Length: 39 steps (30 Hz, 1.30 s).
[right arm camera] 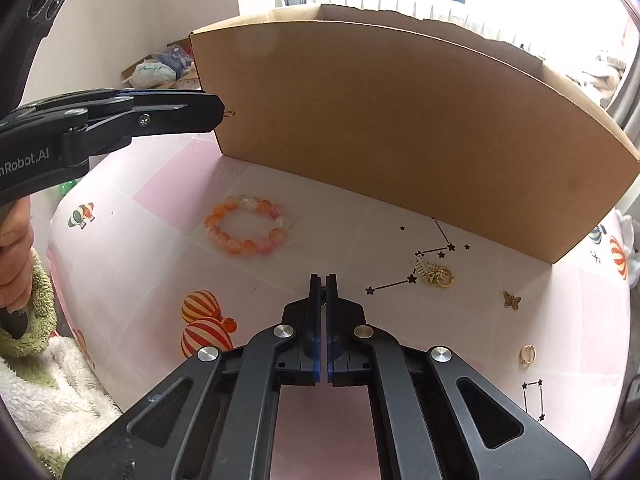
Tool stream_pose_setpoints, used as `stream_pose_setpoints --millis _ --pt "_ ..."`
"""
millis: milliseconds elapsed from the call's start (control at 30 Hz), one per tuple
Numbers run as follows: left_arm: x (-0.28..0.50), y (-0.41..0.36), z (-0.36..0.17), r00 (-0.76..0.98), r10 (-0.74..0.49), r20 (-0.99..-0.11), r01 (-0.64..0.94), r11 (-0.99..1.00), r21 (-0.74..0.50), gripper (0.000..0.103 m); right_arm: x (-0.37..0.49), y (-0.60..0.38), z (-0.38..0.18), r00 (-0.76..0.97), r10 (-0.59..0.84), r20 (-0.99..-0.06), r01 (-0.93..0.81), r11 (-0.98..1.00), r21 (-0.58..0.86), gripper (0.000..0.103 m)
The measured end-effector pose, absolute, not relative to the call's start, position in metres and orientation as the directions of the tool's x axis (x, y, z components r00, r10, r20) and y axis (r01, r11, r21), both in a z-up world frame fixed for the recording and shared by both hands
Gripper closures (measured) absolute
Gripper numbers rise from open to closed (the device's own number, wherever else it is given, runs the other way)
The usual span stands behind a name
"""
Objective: Organize jewelry
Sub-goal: 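Carry the gold piece in the right gripper over the box rim, then open the right gripper to drop the gold piece into the box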
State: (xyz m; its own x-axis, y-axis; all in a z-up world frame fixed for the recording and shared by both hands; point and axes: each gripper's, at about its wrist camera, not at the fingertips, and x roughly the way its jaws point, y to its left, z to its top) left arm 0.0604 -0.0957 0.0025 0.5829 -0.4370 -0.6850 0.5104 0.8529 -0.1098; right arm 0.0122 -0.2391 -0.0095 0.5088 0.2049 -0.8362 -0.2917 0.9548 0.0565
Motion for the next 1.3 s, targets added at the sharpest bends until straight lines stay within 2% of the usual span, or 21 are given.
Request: stream_pose_setpoints --millis 200,433,500,600,700,800,867,1033,1300 --pt "0.050 -0.094 0.025 0.612 -0.457 -0.645 0.529 0.843 -0.095 0.087 0.005 -0.257 0.024 0.559 0.227 -0.797 -0.261 0.961 0.091 0.103" --pt "0.055 -0.107 0.081 0.635 -0.551 -0.542 0.619 0.783 -0.070 0.087 0.032 -0.286 0.107 0.698 0.274 -0.661 -0.285 0.954 0.094 0.103" --pt "0.067 -0.118 0.091 0.622 -0.573 -0.534 0.648 0.759 -0.060 0.087 0.056 -0.296 0.122 0.699 0.297 -0.651 -0.298 0.948 0.112 0.103" --pt "0.099 -0.137 0.094 0.563 -0.594 -0.575 0.682 0.727 -0.083 0.087 0.100 -0.315 0.127 0.625 0.353 -0.696 -0.315 0.930 0.189 0.103" --pt "0.147 -0.160 0.080 0.441 -0.587 -0.679 0.683 0.710 -0.170 0.087 0.153 -0.327 0.115 0.488 0.381 -0.785 -0.293 0.919 0.264 0.103" --pt "0.199 -0.177 0.054 0.278 -0.568 -0.775 0.631 0.716 -0.299 0.087 0.187 -0.317 0.087 0.327 0.417 -0.848 -0.259 0.903 0.343 0.102" --pt "0.226 -0.185 0.037 0.190 -0.534 -0.824 0.566 0.745 -0.352 0.087 0.202 -0.315 0.071 0.269 0.387 -0.882 -0.225 0.916 0.333 0.102" --pt "0.269 -0.196 0.009 0.067 -0.507 -0.859 0.473 0.774 -0.420 0.087 0.225 -0.314 0.043 0.168 0.328 -0.930 -0.190 0.936 0.296 0.102" --pt "0.288 -0.207 -0.012 0.017 -0.461 -0.887 0.402 0.815 -0.417 0.087 0.236 -0.324 0.021 0.126 0.320 -0.939 -0.160 0.941 0.299 0.101"
